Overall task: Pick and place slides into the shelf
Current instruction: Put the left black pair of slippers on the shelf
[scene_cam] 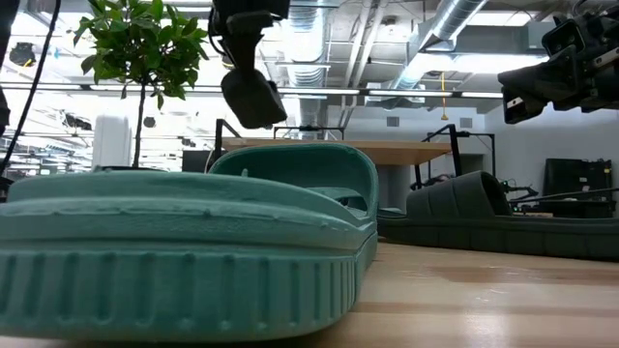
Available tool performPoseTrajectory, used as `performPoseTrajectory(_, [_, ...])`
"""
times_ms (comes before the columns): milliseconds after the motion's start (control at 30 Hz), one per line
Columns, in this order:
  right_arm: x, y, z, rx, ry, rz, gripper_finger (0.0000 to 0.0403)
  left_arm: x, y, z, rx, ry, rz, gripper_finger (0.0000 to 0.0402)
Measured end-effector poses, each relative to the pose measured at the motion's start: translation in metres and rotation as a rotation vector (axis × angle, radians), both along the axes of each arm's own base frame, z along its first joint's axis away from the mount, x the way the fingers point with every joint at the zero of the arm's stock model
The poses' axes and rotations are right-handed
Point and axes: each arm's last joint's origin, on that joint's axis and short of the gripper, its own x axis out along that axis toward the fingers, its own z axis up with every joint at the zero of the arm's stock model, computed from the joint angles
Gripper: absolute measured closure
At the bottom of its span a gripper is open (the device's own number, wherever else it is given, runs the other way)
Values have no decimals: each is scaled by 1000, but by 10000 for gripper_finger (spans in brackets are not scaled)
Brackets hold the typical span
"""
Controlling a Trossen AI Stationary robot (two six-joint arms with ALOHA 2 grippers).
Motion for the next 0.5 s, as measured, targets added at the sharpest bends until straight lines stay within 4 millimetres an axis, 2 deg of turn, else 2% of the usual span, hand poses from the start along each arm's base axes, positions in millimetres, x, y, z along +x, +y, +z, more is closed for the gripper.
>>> performPoseTrajectory(300, [0,0,0,0,-1,2,403,12,2,-17,-15,57,-2,381])
performPoseTrajectory(500, [0,0,0,0,1,2,403,15,4,-21,-21,74,-8,381])
